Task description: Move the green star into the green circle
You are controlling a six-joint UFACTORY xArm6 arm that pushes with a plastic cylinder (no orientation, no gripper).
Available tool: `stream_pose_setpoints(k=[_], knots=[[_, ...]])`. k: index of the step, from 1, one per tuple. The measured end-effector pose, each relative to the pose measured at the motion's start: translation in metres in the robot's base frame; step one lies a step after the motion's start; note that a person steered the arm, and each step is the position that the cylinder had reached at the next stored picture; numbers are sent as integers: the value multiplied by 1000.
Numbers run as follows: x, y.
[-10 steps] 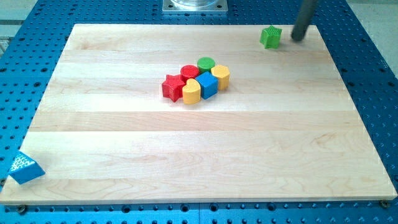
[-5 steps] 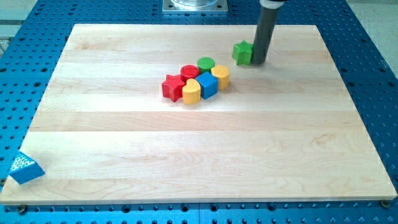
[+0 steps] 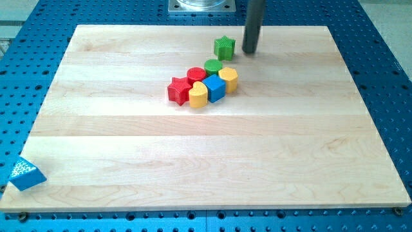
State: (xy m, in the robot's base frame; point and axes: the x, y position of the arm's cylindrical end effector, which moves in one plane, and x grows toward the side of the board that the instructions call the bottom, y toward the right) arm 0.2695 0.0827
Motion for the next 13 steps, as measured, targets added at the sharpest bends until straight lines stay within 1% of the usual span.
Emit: stream_pose_setpoints(k=[2, 3, 4, 5, 6, 7, 8, 9, 10, 11, 12, 13], knots=[[-1, -113], [4, -115], [54, -119], [49, -113], [12, -113], [16, -173], [44, -188], [85, -135], [85, -115], [78, -125], [86, -192], [136, -248]])
